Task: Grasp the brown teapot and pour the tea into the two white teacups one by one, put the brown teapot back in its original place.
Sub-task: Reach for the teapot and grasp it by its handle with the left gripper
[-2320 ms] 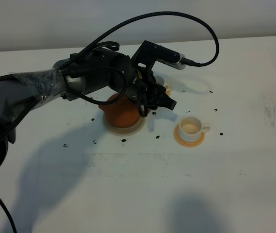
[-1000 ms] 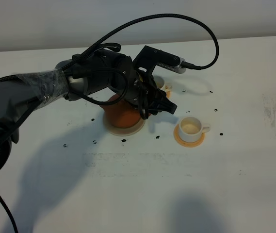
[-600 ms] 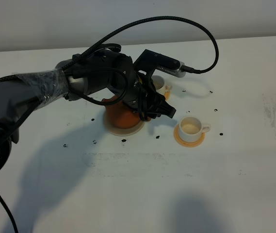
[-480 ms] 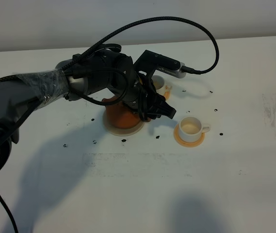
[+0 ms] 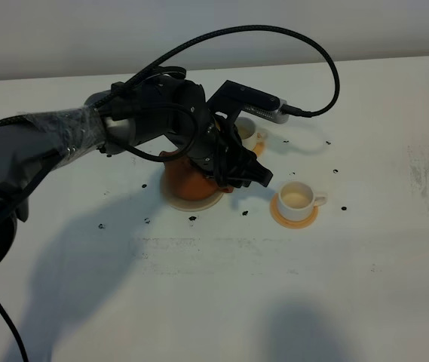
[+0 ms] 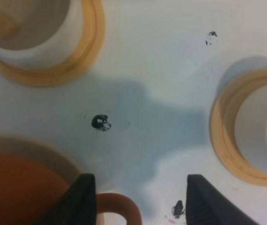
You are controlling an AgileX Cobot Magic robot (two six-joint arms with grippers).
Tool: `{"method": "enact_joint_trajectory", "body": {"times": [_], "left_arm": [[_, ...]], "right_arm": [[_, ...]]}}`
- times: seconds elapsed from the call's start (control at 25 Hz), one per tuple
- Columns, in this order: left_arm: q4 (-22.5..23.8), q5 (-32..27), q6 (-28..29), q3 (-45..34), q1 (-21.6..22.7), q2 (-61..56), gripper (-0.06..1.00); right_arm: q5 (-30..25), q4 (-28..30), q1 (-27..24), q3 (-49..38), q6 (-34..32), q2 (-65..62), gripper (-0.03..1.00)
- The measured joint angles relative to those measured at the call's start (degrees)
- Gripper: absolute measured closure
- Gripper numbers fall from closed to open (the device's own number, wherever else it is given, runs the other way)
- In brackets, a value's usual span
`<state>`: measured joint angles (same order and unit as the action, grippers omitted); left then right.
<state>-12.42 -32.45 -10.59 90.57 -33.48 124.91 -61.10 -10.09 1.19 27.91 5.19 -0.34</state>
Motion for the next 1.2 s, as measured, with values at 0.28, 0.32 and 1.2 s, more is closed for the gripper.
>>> {"method": "enact_joint_trajectory", "body": {"times": [0.28, 0.32, 1.2], "left_arm": [[-0.48, -1.32, -0.57, 0.00, 0.34, -1.07, 0.50], [-0.57, -1.36, -0.57, 0.00, 0.47, -1.07, 0.50], [-2.57, -6.62, -3.15, 0.00, 1.42, -1.64, 0.50]], "right_arm": [[0.00, -0.02, 0.00, 0.00, 0.00, 0.00, 0.77], [0.00, -0.02, 0.00, 0.00, 0.00, 0.00, 0.77], [0.00, -0.08, 0.00, 0.00, 0.00, 0.00, 0.77]]}}
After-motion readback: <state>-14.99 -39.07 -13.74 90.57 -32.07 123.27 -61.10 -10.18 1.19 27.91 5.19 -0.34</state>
